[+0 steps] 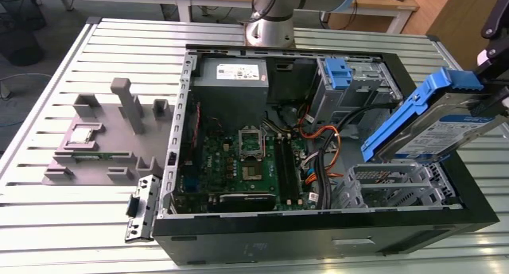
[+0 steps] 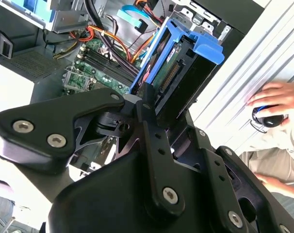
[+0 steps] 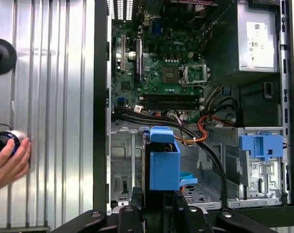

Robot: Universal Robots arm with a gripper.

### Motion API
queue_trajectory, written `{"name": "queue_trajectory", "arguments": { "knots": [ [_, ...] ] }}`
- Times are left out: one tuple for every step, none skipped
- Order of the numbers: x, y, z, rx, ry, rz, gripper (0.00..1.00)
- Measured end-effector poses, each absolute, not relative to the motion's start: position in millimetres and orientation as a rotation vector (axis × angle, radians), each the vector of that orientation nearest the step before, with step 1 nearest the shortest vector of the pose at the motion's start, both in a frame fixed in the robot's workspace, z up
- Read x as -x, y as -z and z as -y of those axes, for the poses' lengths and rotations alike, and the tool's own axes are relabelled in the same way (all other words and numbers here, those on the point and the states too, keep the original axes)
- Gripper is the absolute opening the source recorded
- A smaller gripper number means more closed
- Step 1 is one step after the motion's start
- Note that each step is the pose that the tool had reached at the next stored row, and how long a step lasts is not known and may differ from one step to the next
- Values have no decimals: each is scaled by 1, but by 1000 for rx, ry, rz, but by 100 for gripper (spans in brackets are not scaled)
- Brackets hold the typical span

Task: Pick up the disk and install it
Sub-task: 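Pick up the disk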

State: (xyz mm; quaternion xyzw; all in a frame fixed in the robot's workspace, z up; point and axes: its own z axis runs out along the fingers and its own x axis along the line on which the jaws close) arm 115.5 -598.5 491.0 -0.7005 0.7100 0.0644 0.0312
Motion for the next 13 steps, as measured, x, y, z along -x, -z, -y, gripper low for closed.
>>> {"name": "queue_trajectory", "arguments": {
  "knots": [
    [-116, -491, 598, 2158, -198, -2187, 35],
    [-116, -490, 598, 2158, -198, -2187, 35],
    [-116, -490, 598, 2159, -198, -2186, 35],
    [-117, -490, 598, 2159, -197, -2186, 35],
    [-117, -490, 598, 2159, -198, -2186, 35],
    [-118, -490, 598, 2159, -198, -2186, 35],
    [-119, -490, 598, 2159, -198, -2186, 35],
    [-120, -490, 598, 2159, -198, -2186, 35],
    [-120, -489, 599, 2159, -198, -2186, 35],
    [-120, -489, 599, 2159, -198, -2186, 35],
    [-120, -488, 601, 2159, -198, -2186, 35],
    [-120, -487, 604, 2159, -198, -2186, 35],
    [-120, -486, 606, 2158, -199, -2186, 35]
  ]
}}
